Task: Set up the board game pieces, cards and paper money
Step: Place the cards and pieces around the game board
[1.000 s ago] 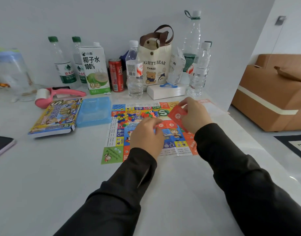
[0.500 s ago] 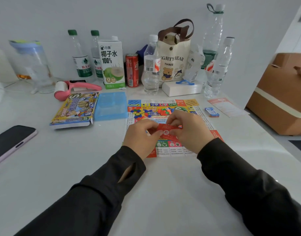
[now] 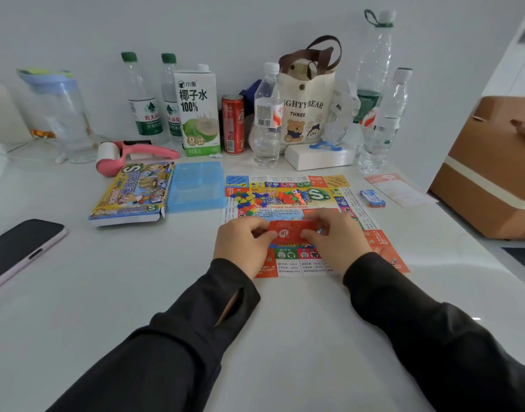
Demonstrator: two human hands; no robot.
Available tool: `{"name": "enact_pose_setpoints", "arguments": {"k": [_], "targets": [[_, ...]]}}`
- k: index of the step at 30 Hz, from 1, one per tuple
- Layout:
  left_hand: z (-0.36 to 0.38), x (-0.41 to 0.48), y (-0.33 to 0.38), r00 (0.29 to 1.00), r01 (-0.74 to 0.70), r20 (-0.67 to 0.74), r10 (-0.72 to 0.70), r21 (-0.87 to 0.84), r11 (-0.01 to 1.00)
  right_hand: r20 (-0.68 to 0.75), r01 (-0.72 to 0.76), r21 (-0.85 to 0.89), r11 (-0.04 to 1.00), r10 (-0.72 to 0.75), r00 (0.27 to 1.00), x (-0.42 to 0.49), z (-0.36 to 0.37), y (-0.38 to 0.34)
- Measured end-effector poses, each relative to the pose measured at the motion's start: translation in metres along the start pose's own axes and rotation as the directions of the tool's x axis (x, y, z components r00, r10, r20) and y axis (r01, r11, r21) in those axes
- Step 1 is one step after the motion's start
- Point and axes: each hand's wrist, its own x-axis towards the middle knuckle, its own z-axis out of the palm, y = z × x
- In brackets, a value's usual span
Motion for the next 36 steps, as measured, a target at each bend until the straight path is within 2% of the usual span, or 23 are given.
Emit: {"name": "enact_pose_setpoints", "arguments": {"k": [6, 12, 16, 18, 20, 22, 26, 28, 31, 34, 36], "targets": [[0.0, -0.002, 0.001, 1.0, -0.027, 0.01, 0.027, 0.047, 0.999, -0.013, 0.038, 0.032, 0.999, -0.038, 0.999, -0.004, 0.002, 0.0], [0.0, -0.005, 0.004, 0.998, -0.036, 0.051, 0.031, 0.112, 0.993, 0.102, 0.178, -0.173, 0.969, -0.162, 0.981, -0.009, 0.002, -0.005], [-0.001, -0.006, 0.007, 0.999, -0.028, 0.046, 0.024, 0.089, 0.996, 0.104, 0.181, -0.167, 0.969, -0.166, 0.981, -0.009, 0.003, -0.005], [-0.002, -0.006, 0.008, 1.0, -0.002, 0.018, 0.002, 0.026, 1.0, 0.05, 0.107, -0.06, 0.992, -0.104, 0.993, -0.008, 0.004, -0.005], [-0.004, -0.005, 0.007, 1.0, 0.026, 0.018, -0.025, -0.039, 0.999, 0.026, -0.009, 0.168, 0.986, 0.004, 1.0, -0.007, 0.004, -0.005], [-0.006, -0.004, 0.007, 0.998, 0.048, 0.05, -0.044, -0.098, 0.994, 0.057, -0.105, 0.355, 0.929, 0.09, 0.994, -0.007, 0.001, -0.006], [-0.016, 0.0, 0.007, 0.991, 0.098, 0.11, -0.073, -0.251, 0.963, 0.137, -0.178, 0.527, 0.831, 0.124, 0.983, -0.01, -0.007, -0.011], [-0.02, 0.002, 0.006, 0.98, 0.173, 0.159, -0.119, -0.388, 0.905, 0.174, -0.22, 0.558, 0.8, 0.146, 0.974, -0.009, -0.009, -0.011], [-0.023, 0.001, 0.011, 0.926, 0.369, 0.307, -0.219, -0.623, 0.689, 0.265, -0.322, 0.64, 0.698, 0.193, 0.945, -0.006, -0.008, -0.007], [-0.022, 0.0, 0.014, 0.868, 0.491, 0.447, -0.217, -0.705, 0.512, 0.333, -0.4, 0.714, 0.575, 0.223, 0.916, -0.004, -0.006, -0.005], [-0.023, 0.0, 0.013, 0.856, 0.51, 0.475, -0.204, -0.708, 0.489, 0.345, -0.413, 0.731, 0.543, 0.229, 0.91, -0.004, -0.007, -0.004]]}}
